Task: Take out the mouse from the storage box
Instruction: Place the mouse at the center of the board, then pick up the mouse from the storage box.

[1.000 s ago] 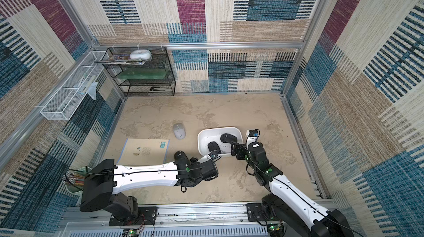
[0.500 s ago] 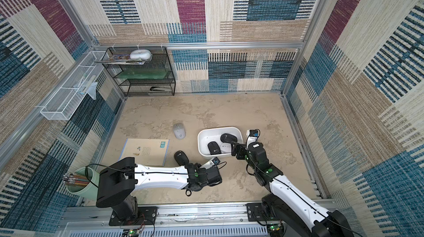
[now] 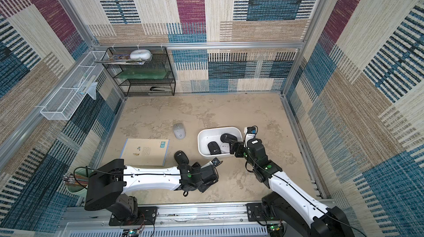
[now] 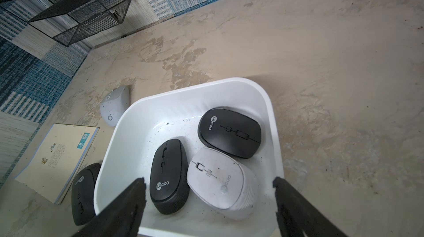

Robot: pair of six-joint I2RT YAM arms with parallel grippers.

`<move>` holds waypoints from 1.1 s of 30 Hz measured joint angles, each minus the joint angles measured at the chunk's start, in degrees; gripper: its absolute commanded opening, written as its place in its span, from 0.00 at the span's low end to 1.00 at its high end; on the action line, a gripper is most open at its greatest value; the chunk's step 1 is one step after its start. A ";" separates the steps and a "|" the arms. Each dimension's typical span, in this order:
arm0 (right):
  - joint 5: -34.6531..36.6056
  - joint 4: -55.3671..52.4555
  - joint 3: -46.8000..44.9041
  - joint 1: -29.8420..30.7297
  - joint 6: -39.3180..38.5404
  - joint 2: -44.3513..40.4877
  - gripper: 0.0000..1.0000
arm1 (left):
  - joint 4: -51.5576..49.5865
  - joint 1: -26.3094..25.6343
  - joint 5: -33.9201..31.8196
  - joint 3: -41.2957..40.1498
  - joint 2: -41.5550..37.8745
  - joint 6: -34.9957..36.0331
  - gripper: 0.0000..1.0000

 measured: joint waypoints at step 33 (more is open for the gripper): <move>12.02 -26.73 35.82 7.56 -7.56 46.49 0.88 | 19.63 22.08 10.23 -24.28 -31.21 -10.75 0.97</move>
